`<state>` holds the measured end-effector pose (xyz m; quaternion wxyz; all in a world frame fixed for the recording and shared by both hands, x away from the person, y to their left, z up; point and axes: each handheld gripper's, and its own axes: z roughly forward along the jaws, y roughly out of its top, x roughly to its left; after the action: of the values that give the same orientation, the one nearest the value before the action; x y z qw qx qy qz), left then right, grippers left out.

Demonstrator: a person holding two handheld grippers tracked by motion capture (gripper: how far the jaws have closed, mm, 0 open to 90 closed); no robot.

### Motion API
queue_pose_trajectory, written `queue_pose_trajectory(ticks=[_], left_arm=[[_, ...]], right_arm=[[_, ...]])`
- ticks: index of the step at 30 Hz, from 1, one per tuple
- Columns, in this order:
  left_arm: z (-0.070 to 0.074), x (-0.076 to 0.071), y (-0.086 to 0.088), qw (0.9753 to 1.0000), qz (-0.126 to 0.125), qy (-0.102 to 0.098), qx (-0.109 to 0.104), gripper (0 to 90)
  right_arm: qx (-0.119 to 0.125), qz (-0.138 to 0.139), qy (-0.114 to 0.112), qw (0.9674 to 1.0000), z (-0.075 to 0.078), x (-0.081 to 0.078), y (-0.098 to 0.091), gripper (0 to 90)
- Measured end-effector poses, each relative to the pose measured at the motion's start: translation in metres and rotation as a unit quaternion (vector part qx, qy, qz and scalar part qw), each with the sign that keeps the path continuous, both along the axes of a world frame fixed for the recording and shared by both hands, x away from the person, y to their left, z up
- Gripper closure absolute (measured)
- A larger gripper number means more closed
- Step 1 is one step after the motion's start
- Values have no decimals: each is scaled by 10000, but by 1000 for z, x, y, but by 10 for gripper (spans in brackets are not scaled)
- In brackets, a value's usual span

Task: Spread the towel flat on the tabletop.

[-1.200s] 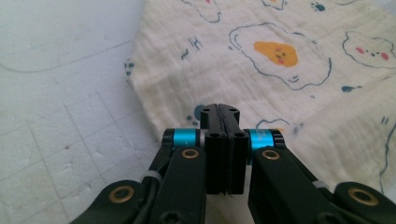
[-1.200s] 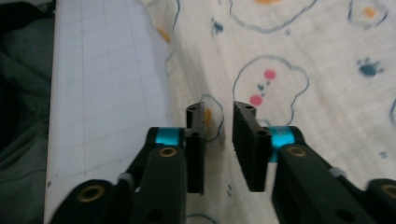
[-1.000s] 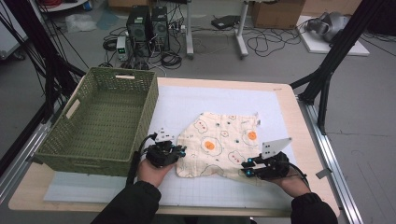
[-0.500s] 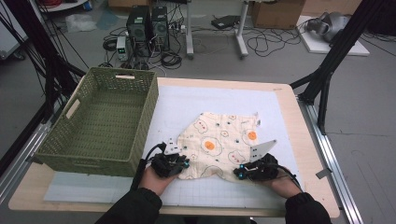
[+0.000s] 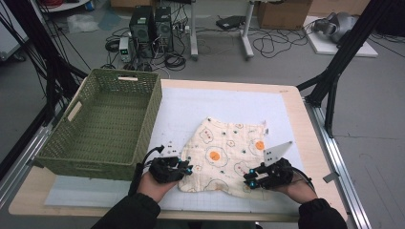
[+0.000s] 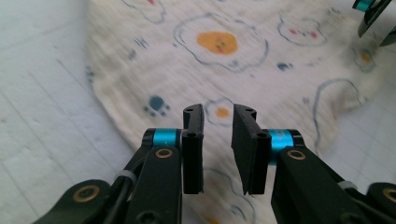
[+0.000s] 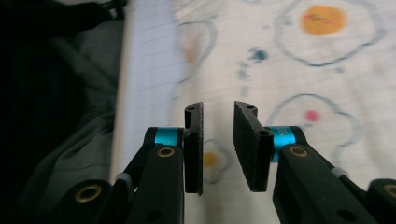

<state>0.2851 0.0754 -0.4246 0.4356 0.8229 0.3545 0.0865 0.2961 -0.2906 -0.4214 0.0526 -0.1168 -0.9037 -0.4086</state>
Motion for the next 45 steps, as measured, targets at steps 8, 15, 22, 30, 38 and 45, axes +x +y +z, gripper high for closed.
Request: queue_pose_trajectory(ticks=[8,15,22,30,38,45], left_arm=[[-2,48,-2,9951,930,-121,-310,735],[2,88,-19,9899,1347,-42,-434,642],[-19,106,-30,9849,1616,485,-382,638],[-7,96,-38,9882,1475,-19,-402,872],[-18,89,-55,9901,196,1085,-866,667],[-18,88,-61,9953,651,614,-369,718]], right_arm=[[-112,-1111,-246,9934,0,38,-4,694],[-247,-1712,-391,9842,-5,69,-11,636],[-466,-2196,-309,9740,-18,83,-20,633],[-397,-2185,-250,9747,-19,83,-22,631],[-401,-2197,-264,9744,-19,82,-21,616],[-436,-2195,-284,9742,-19,82,-20,606]])
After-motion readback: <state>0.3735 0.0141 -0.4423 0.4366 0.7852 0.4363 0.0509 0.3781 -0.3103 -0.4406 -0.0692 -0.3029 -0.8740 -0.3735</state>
